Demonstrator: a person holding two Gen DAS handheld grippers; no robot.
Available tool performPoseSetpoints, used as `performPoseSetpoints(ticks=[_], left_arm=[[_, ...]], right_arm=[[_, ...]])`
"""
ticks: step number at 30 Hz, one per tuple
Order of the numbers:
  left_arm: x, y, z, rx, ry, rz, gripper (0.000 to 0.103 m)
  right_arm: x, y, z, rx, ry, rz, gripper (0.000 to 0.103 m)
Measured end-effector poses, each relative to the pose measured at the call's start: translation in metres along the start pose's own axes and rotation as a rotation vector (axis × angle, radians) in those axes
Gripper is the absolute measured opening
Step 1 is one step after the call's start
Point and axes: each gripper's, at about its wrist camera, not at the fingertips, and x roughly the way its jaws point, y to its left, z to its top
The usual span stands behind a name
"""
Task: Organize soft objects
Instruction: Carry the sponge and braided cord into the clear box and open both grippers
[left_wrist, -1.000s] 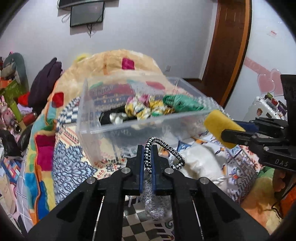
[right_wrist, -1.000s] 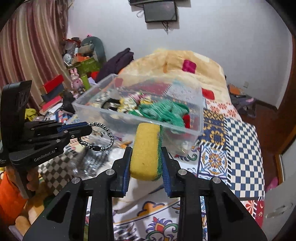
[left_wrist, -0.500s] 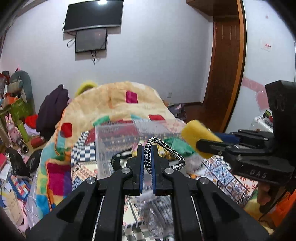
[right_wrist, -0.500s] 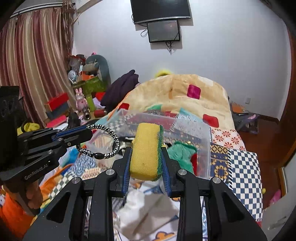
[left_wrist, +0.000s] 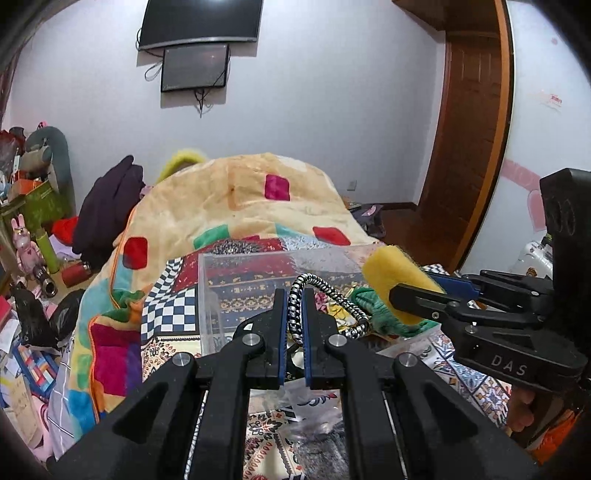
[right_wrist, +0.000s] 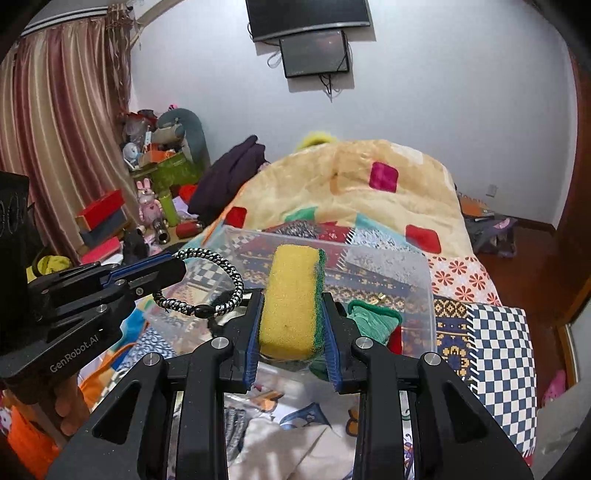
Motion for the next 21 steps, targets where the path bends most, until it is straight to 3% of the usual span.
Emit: performPoseSetpoints(ticks=[6, 16, 21], left_arm=[[0.024, -0.001, -0.008, 0.0, 0.052, 0.008, 0.006], [0.052, 0.0, -0.019, -0.002, 0.144, -0.005, 0.006], [0.048, 0.002, -0.019, -0.009, 0.144, -0.004, 0.016]], right_arm=[[0.019, -0.009, -0.004, 0.017, 0.043, -0.037, 0.027], [0.034, -0.017, -0.01, 0.037, 0.113, -0.028, 0.029], [0.03, -0.016, -0.01, 0.026, 0.114, -0.022, 0.034]])
